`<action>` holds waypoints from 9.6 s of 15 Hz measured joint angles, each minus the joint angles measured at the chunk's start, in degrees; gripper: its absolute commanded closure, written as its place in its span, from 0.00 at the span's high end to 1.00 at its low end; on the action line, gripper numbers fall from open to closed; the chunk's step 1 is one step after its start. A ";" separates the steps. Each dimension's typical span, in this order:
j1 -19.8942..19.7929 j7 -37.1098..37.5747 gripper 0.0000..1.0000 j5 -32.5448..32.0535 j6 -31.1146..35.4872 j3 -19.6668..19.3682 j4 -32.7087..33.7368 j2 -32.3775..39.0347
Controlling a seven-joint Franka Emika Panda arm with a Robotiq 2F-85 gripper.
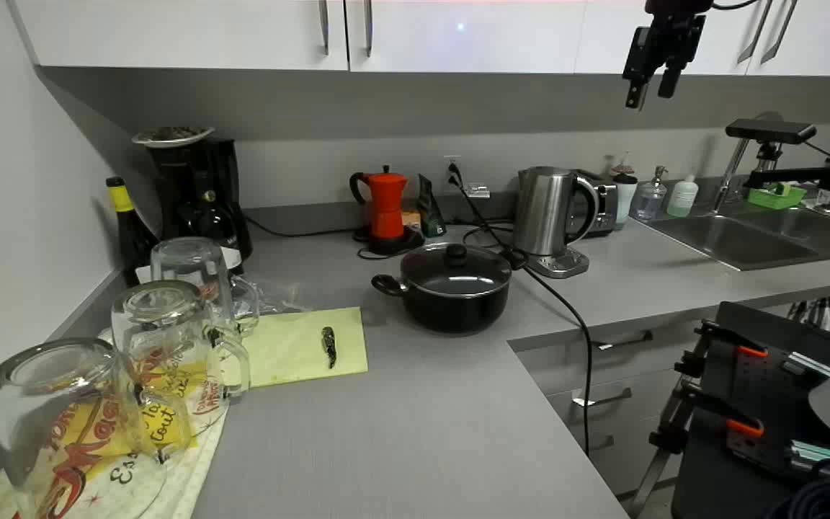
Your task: Remove the glass lid from the black pot.
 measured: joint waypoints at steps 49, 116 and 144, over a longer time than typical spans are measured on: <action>6.02 -29.09 1.00 1.11 19.60 -5.36 31.90 55.33; 16.20 -54.08 0.25 -11.30 24.13 4.95 16.85 52.71; 16.91 -75.06 0.25 -10.80 34.93 8.71 18.24 68.63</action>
